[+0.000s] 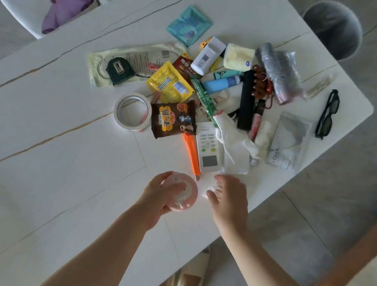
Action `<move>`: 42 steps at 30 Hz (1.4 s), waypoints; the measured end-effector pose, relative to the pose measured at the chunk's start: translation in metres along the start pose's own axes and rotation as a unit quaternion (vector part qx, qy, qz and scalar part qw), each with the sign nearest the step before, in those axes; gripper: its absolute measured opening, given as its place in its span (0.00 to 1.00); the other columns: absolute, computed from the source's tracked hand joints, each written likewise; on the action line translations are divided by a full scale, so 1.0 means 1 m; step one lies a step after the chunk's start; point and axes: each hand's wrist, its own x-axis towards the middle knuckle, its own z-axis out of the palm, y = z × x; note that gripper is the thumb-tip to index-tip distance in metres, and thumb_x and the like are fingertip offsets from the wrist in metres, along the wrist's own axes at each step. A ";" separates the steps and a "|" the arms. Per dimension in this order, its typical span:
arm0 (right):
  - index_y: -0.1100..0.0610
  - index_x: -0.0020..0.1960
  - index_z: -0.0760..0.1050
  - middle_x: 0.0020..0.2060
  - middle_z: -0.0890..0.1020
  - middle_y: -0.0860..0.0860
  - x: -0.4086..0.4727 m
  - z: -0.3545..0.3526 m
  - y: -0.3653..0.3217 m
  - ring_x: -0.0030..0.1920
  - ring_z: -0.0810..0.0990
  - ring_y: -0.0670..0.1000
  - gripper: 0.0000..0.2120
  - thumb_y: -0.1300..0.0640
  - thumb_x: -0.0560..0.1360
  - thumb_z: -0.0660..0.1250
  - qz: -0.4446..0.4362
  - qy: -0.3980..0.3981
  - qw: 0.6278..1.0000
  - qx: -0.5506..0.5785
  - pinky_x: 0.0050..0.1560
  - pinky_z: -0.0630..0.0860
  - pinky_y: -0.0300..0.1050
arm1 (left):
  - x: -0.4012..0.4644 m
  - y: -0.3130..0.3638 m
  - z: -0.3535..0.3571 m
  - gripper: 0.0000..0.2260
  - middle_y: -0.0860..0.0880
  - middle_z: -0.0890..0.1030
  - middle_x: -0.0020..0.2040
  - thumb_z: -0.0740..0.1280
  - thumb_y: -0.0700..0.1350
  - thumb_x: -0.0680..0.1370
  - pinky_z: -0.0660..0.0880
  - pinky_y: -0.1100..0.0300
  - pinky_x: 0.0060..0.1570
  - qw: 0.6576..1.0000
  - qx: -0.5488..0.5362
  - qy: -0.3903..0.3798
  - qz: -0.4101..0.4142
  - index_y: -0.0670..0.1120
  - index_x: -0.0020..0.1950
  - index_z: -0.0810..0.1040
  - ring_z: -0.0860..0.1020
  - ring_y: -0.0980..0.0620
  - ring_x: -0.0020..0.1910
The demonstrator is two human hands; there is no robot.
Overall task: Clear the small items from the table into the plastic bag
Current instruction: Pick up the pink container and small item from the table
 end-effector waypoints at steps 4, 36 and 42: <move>0.59 0.61 0.74 0.57 0.79 0.58 0.003 0.009 0.020 0.57 0.77 0.62 0.30 0.57 0.61 0.78 0.035 -0.017 0.992 -0.117 0.51 0.76 0.53 | 0.001 -0.007 -0.006 0.26 0.45 0.74 0.62 0.73 0.44 0.72 0.80 0.55 0.50 1.000 0.017 -0.002 0.003 0.51 0.68 0.69 0.75 0.44 0.59; 0.54 0.43 0.74 0.36 0.79 0.51 -0.171 -0.291 0.147 0.38 0.77 0.49 0.13 0.57 0.61 0.73 0.312 0.215 0.734 0.563 0.40 0.72 0.44 | -0.166 0.012 0.317 0.24 0.44 0.81 0.49 0.67 0.34 0.64 0.78 0.54 0.45 0.944 0.192 -0.264 0.045 0.43 0.60 0.76 0.81 0.46 0.47; 0.57 0.40 0.77 0.33 0.83 0.48 -0.229 -0.360 0.237 0.35 0.82 0.45 0.08 0.68 0.68 0.72 0.296 0.298 0.699 0.578 0.38 0.76 0.39 | -0.201 -0.024 0.435 0.24 0.40 0.76 0.64 0.71 0.36 0.71 0.79 0.57 0.49 0.934 0.223 -0.275 0.040 0.43 0.66 0.71 0.79 0.45 0.56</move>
